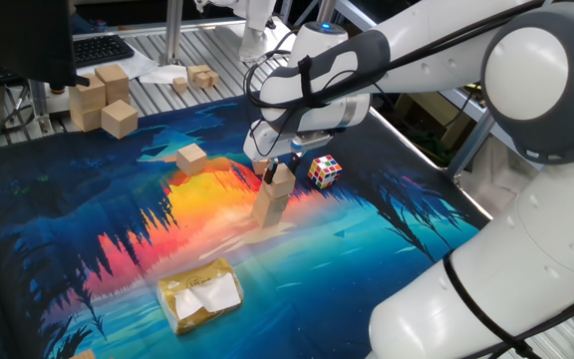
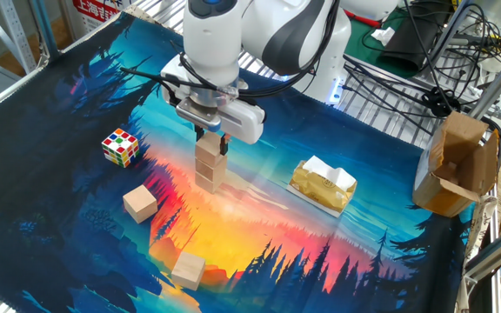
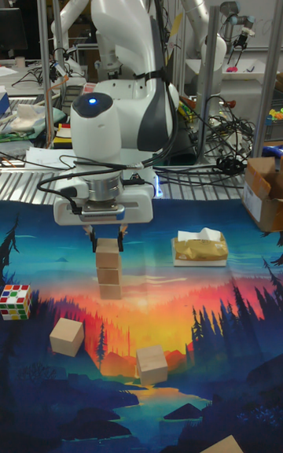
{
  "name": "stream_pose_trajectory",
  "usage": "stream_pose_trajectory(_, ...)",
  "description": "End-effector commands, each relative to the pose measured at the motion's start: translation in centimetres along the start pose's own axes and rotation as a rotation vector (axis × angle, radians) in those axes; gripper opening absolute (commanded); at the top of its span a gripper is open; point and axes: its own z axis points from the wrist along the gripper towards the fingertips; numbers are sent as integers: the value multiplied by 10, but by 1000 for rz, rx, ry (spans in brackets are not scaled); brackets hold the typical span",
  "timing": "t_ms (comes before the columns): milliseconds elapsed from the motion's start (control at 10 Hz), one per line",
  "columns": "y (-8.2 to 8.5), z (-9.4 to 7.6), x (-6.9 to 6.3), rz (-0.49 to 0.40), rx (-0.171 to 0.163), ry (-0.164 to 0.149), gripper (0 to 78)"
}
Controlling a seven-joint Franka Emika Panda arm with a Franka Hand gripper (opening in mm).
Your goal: Stack the blocks in a vertical line of five
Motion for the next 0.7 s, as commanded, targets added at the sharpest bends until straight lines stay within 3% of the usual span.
stream_pose_trajectory(100,0,-1,-1,6,0,-2,12)
stream_pose_trajectory(700,0,-1,-1,29,1,1,12)
